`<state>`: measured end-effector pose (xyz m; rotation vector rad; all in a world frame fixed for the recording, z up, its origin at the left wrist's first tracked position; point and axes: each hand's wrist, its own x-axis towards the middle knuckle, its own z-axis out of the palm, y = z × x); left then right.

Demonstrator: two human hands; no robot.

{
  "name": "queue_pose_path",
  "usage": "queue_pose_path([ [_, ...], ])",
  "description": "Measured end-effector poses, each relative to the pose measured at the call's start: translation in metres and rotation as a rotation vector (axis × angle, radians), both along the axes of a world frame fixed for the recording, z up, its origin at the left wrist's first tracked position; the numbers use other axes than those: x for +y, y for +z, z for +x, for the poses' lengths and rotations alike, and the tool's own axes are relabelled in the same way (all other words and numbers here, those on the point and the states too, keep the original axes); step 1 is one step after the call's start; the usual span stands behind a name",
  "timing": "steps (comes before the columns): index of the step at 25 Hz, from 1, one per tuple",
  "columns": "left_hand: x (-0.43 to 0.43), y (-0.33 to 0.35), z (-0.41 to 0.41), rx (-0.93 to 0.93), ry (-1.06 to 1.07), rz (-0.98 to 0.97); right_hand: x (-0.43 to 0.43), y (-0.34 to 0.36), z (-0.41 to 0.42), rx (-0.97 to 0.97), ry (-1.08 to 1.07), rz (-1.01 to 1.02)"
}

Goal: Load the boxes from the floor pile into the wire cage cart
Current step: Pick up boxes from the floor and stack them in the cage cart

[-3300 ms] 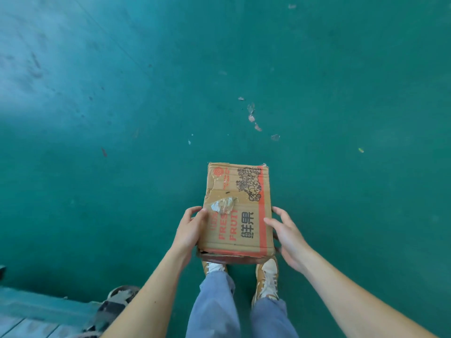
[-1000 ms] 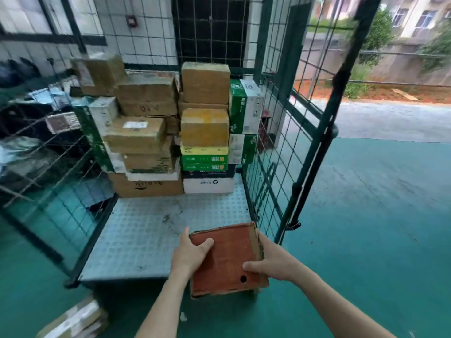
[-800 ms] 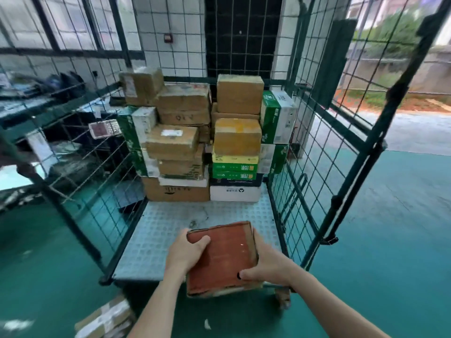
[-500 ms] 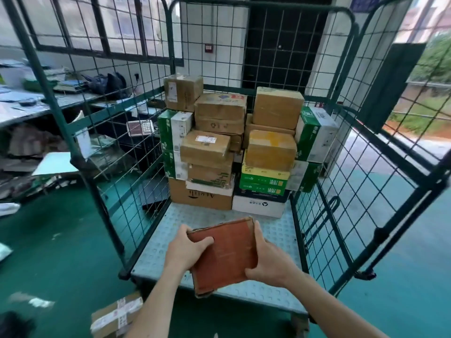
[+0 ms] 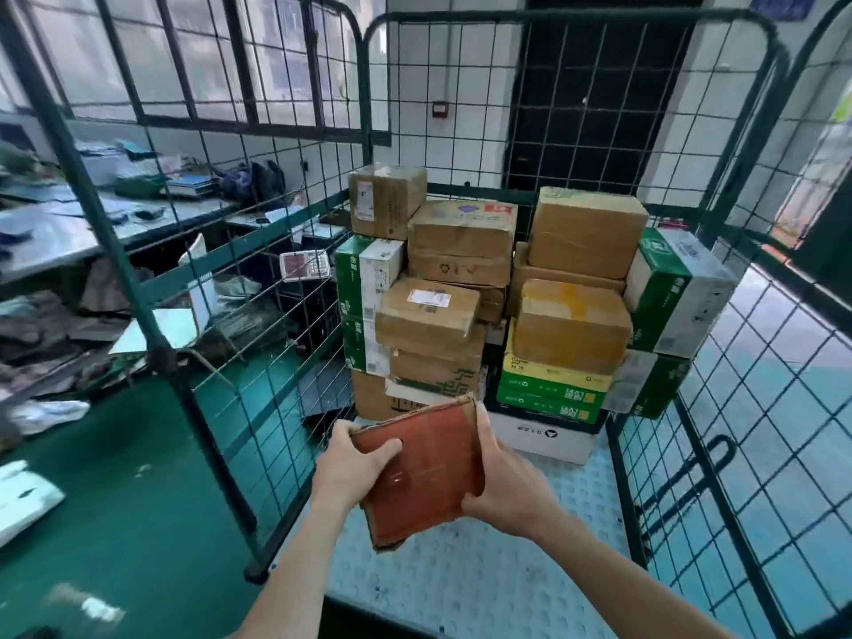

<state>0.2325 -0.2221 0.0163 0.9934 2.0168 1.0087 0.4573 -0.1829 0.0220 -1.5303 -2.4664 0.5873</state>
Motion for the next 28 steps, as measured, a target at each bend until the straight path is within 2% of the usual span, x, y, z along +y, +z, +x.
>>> queue_pose_path([
  [4,0.073,0.018,0.003,-0.062,-0.191,0.074,0.086,0.004,0.020,0.102,-0.090,-0.152],
  [6,0.102,0.028,0.009,-0.117,-0.284,0.103,0.124,0.007,0.038,0.316,-0.156,-0.259],
  [8,0.127,0.037,0.021,-0.058,-0.412,0.111,0.153,0.010,0.056,0.522,-0.234,-0.334],
  [10,0.150,0.040,0.032,0.003,-0.519,0.116,0.173,0.013,0.073,0.604,-0.303,-0.417],
  [15,0.195,0.024,0.042,0.076,-0.648,0.050,0.210,0.010,0.106,0.677,-0.458,-0.606],
  [21,0.231,0.038,0.045,0.319,-0.859,-0.022,0.239,0.013,0.136,0.682,-0.339,-0.737],
  [24,0.246,0.042,0.040,0.297,-0.939,-0.038,0.255,0.009,0.138,0.657,-0.290,-0.756],
  [28,0.278,0.035,0.016,0.205,-0.911,0.024,0.284,0.014,0.121,0.650,-0.283,-0.744],
])
